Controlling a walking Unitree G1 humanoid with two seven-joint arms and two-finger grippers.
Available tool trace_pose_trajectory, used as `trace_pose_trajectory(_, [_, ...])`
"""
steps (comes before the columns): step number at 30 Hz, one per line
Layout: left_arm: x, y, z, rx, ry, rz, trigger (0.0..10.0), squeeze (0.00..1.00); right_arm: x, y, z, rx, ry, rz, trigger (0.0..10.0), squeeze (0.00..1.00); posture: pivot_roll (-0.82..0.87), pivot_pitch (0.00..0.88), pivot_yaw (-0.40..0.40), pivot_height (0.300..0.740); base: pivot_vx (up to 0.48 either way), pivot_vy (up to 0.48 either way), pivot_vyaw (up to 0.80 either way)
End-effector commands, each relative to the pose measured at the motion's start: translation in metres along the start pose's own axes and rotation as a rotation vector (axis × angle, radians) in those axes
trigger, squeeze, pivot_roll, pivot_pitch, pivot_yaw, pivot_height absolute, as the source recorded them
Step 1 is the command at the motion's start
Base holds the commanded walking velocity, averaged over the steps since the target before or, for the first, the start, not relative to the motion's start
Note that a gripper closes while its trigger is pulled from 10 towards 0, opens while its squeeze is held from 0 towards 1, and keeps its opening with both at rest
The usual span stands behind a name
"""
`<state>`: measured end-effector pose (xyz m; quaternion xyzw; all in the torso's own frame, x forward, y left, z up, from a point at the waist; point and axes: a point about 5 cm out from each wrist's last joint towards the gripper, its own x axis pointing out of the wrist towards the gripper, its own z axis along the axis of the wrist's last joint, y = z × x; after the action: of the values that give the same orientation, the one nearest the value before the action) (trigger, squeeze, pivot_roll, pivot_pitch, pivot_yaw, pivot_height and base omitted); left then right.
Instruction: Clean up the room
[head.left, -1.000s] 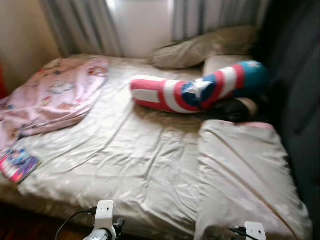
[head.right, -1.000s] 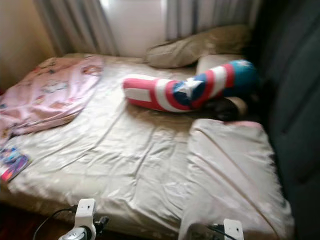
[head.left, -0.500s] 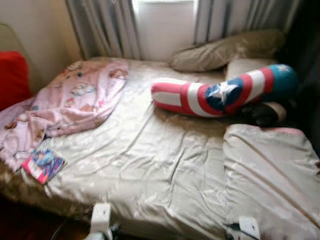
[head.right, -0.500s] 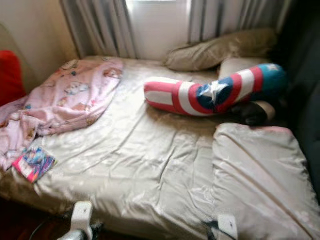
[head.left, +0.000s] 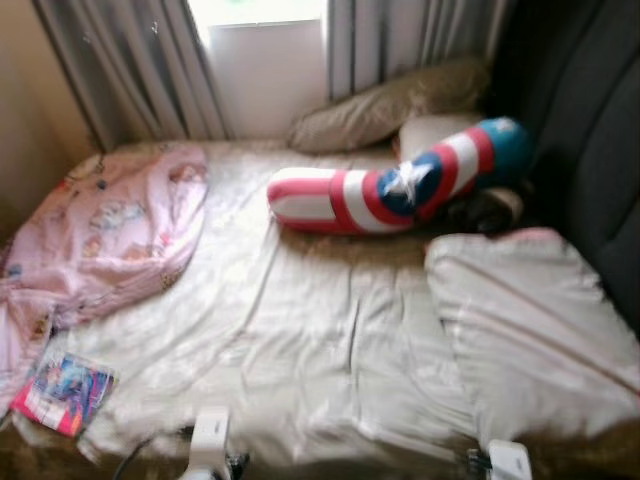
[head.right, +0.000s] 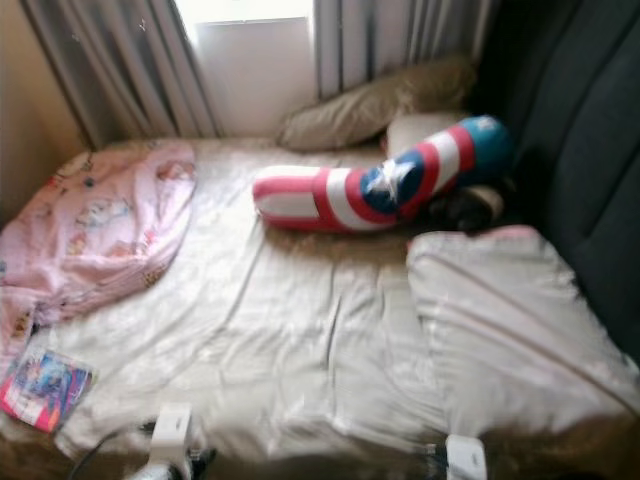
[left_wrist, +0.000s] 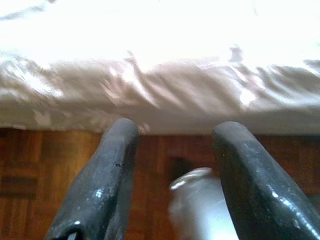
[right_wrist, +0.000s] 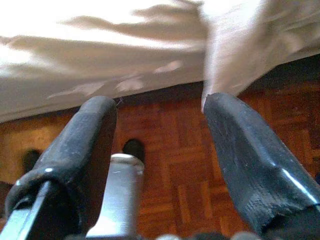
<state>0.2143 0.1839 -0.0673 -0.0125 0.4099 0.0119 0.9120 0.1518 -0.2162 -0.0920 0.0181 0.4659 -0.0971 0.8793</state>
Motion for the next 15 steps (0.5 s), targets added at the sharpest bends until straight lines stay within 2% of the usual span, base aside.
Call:
trace_pose_trajectory(1, [-0.0029, 0.0101, -0.0093, -0.001, 0.028, 0.028, 10.0, 0.00, 0.0014, 0.0067, 0.0057, 0.003, -0.017, 0.018, 10.0, 0.00, 0.03, 0.006, 0.032, 0.740, 0.000, 0.480, 0.00])
trace_pose_trajectory(15, [-0.0033, 0.0107, -0.0105, -0.002, 0.029, 0.036, 10.0, 0.00, 0.0007, 0.0089, 0.0047, -0.019, -0.034, 0.030, 10.0, 0.00, 0.04, 0.011, 0.032, 0.740, 0.000, 0.480, 0.00])
